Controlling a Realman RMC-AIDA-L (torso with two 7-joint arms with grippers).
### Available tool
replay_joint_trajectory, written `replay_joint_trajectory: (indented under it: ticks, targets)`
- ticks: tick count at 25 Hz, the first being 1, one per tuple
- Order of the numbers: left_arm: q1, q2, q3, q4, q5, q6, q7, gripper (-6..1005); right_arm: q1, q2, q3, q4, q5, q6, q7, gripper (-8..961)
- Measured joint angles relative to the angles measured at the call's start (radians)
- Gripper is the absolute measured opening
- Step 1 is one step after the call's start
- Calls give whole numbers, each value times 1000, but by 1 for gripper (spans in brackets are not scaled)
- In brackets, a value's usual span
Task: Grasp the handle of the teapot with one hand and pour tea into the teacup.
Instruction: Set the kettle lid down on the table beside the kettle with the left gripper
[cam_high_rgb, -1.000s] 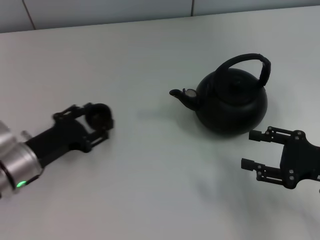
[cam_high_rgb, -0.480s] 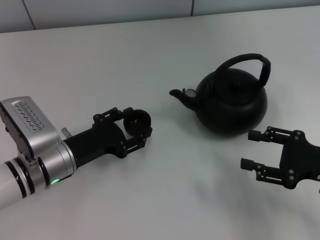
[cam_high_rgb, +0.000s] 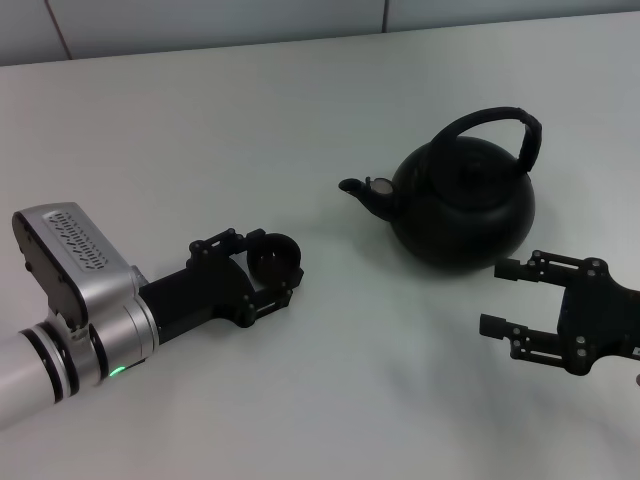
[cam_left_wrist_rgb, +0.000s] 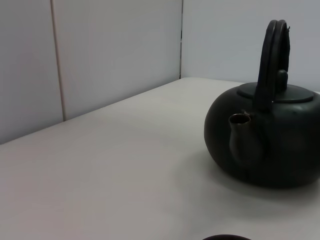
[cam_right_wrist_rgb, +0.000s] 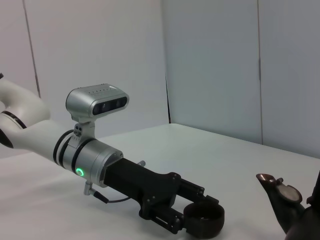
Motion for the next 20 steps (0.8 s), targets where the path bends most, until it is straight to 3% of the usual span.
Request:
replay_joint_trajectory:
  ticks: [6, 20]
  targets:
    - [-2, 0, 0, -1, 0, -1, 0, 681, 0, 0, 0, 0, 0, 0, 1, 674]
    - [-1, 0, -5, -13, 1, -5, 0, 788, 0, 0, 0, 0, 0, 0, 1, 675]
